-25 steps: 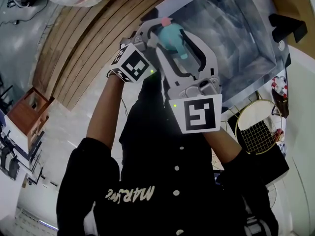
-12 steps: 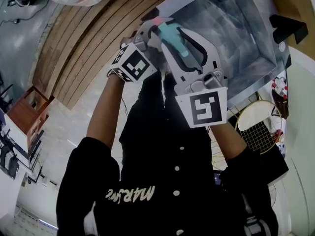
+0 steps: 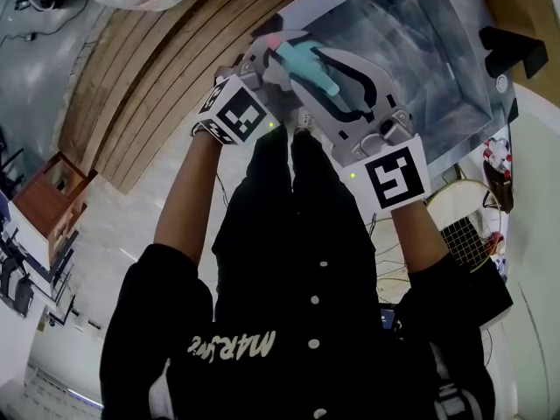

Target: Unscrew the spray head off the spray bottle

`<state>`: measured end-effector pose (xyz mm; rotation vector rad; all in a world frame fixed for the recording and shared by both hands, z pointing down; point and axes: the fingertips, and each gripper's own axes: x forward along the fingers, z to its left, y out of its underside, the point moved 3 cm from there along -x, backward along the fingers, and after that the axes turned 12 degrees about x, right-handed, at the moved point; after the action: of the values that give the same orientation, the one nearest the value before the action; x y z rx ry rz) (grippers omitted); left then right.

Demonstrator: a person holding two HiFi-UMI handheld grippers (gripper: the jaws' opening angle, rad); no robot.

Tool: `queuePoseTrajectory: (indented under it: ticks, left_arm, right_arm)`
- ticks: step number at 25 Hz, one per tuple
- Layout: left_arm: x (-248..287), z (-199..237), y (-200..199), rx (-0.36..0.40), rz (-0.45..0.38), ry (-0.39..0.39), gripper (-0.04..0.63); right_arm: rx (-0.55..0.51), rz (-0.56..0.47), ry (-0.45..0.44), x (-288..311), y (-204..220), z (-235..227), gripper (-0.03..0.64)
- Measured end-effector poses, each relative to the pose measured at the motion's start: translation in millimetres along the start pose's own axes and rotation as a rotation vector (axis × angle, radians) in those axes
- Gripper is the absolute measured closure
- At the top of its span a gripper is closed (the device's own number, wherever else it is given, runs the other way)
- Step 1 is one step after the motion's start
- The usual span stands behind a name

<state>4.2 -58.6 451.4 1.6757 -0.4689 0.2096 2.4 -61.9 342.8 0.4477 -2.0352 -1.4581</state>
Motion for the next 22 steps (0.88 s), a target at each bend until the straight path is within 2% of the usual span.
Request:
queuePoseTrajectory:
  ticks: [8, 22]
  left_arm:
    - [0, 0, 0, 0.009, 0.0, -0.001, 0.186]
    - [-1, -1, 0, 0.006, -0.025, -0.014, 0.186]
  right_arm:
    - [0.053, -0.111, -0.026, -5, -19, -4, 0.456]
    - [0.061, -0.189, -0.051, -28, -53, 6, 0.456]
